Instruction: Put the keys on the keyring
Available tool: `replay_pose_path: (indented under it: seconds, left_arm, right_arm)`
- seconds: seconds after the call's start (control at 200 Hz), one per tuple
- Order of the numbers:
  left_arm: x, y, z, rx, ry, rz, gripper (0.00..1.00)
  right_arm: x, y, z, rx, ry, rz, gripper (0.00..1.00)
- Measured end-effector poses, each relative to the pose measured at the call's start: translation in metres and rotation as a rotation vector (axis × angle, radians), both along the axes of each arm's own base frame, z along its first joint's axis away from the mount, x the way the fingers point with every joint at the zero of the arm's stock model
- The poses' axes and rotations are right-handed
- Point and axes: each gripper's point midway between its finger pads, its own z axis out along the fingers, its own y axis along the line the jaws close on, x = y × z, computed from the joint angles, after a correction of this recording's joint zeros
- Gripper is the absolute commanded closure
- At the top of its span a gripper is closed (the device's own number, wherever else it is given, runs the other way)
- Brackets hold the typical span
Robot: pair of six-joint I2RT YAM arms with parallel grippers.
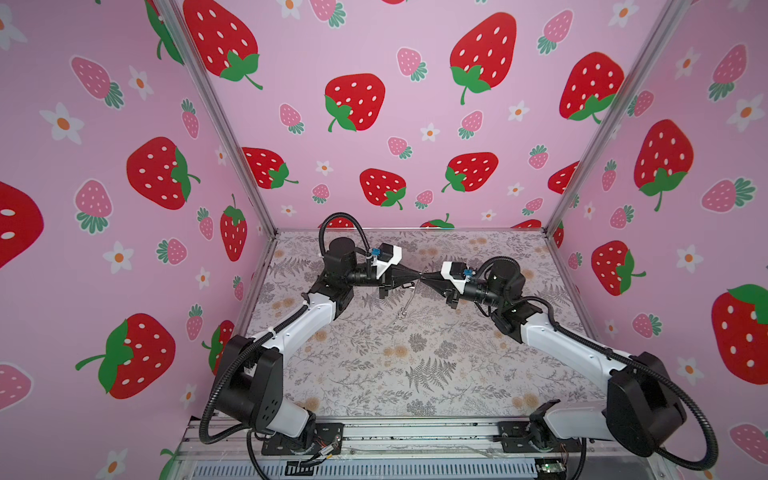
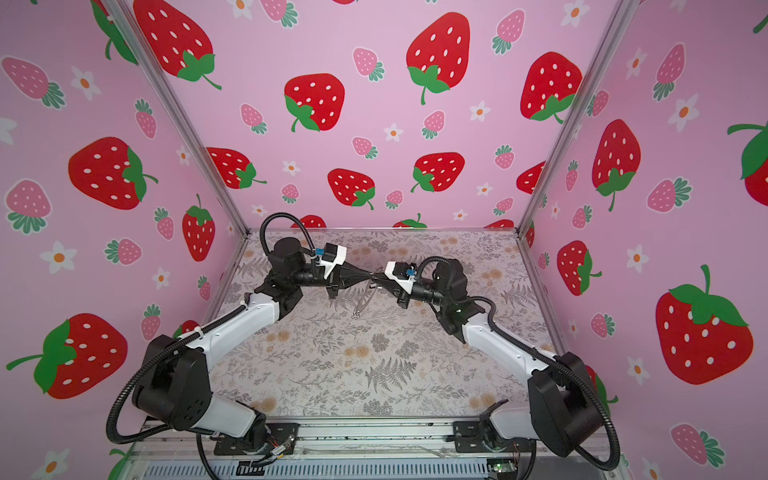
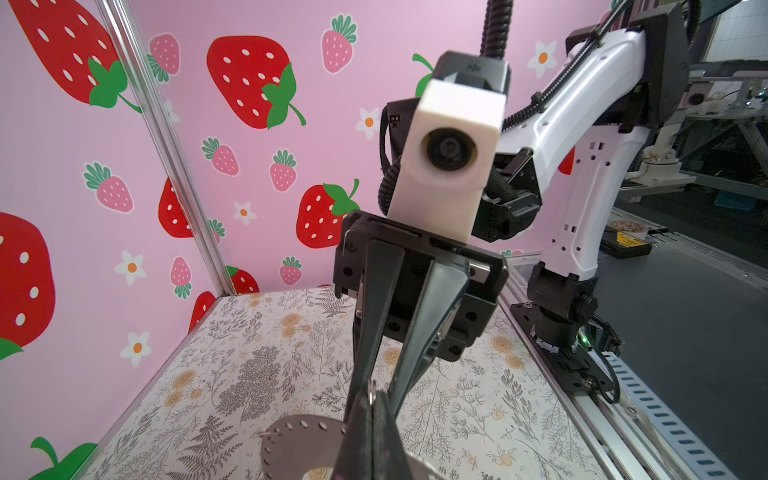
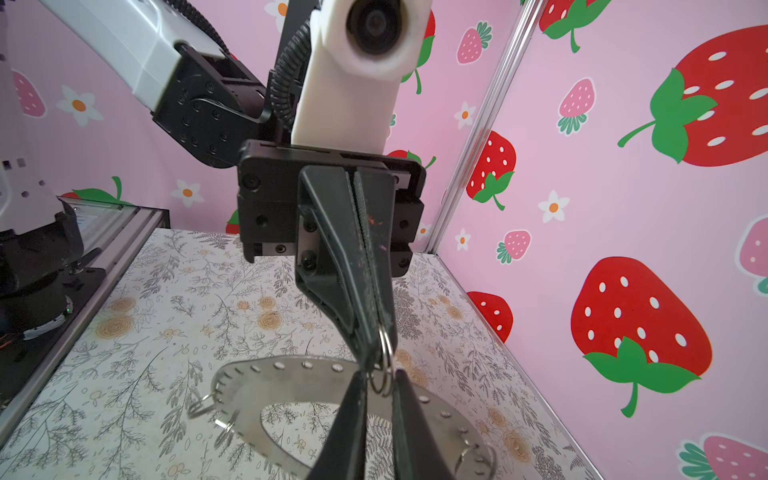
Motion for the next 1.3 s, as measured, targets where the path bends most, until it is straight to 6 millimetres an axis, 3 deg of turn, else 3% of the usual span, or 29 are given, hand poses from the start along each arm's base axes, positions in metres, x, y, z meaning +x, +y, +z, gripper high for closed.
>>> replay_pose_path:
  seconds: [0.17, 0.235, 0.32, 0.395, 0.51, 0.735, 0.975, 1.3]
  left_arm:
    - [0.0, 0.0, -0.002, 0.005, -0.011, -0.003, 1.0]
    - [-0.001, 0.0, -0.003, 0.01, -0.024, -0.009, 1.0]
    - [0.0, 0.0, -0.005, 0.026, -0.031, 0.0, 0.72]
    - [0.003, 0.001, -0.009, 0.06, -0.042, 0.025, 0.64]
    - [0.004, 0.009, -0.01, 0.143, -0.101, 0.095, 0.63]
    - [0.001, 0.025, 0.008, 0.256, -0.312, 0.203, 0.64]
    - [0.011, 0.023, -0.017, 0.427, -0.425, 0.291, 0.65]
    - [0.019, 0.017, -0.022, 0.516, -0.538, 0.353, 0.69]
  right_arm:
    - [-0.001, 0.002, -0.002, 0.002, 0.021, 0.018, 1.0]
    - [-0.002, 0.002, -0.003, 0.0, 0.032, 0.025, 1.0]
    - [-0.001, 0.002, -0.006, -0.017, 0.044, 0.026, 1.0]
    - [0.003, 0.004, -0.01, -0.049, 0.055, 0.02, 1.0]
    - [0.01, 0.007, -0.014, -0.115, 0.081, 0.008, 1.0]
    - [0.02, 0.01, -0.019, -0.229, 0.128, -0.001, 1.0]
    - [0.02, 0.01, -0.036, -0.309, 0.214, 0.004, 1.0]
    - [0.019, 0.013, -0.043, -0.36, 0.261, 0.016, 1.0]
